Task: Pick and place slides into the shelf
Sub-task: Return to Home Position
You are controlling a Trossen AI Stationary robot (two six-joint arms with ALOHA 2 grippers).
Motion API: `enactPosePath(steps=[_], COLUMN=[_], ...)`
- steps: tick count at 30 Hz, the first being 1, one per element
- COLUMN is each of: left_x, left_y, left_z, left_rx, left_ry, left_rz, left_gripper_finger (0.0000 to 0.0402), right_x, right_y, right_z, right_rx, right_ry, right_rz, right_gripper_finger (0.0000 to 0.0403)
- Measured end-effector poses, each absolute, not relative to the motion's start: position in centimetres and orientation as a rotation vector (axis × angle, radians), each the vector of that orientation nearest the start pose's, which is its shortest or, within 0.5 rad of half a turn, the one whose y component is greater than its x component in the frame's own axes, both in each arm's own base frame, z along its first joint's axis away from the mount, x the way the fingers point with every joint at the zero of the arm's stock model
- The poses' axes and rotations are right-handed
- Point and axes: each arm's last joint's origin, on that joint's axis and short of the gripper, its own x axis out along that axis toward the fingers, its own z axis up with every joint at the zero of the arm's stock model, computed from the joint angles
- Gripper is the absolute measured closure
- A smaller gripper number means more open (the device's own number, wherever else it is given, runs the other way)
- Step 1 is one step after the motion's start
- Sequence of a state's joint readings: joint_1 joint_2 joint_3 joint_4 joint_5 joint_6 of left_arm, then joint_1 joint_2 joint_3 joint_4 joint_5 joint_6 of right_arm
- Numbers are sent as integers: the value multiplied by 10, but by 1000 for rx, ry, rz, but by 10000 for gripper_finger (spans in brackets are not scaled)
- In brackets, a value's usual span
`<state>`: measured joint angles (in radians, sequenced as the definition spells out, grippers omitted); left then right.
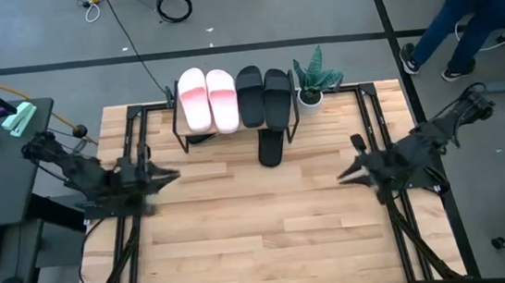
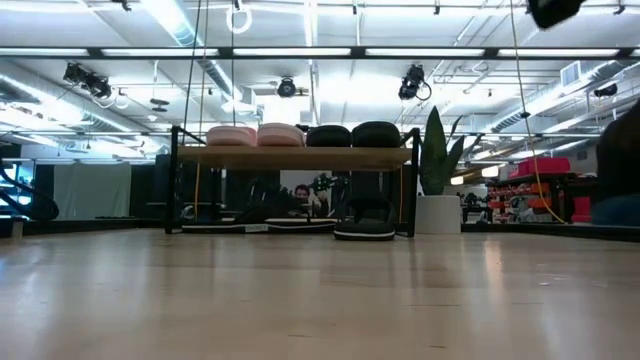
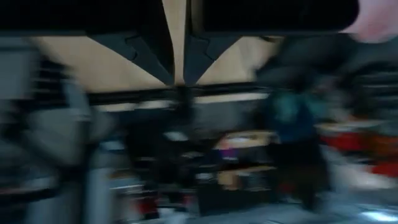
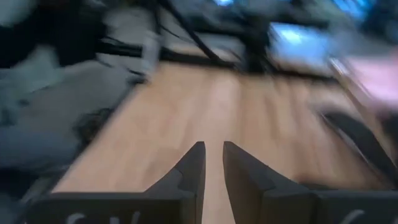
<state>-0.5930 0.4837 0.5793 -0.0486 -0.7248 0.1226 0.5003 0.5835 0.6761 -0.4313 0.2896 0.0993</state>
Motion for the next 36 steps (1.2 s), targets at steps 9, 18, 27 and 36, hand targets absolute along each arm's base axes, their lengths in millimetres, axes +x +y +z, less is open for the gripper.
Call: enactPosePath(steps=[9, 18, 27, 36], left_x=[103, 101, 100, 100], left_y=[-54, -55, -55, -55], left_z=[254, 198, 204, 204], left_rx=[-66, -85, -102, -78], left_ry=[-86, -265, -312, -314], left_rz=[-115, -147, -194, -190], left_gripper_finger=[360, 374, 363, 374], right_x=[101, 87, 77, 87], right_y=[58, 49, 44, 50], right_z=[261, 247, 250, 214], right_rx=[8, 66, 93, 111], right_ry=[10, -64, -107, -137], right_rz=[488, 491, 501, 502], right_gripper_finger=[340, 340, 340, 340])
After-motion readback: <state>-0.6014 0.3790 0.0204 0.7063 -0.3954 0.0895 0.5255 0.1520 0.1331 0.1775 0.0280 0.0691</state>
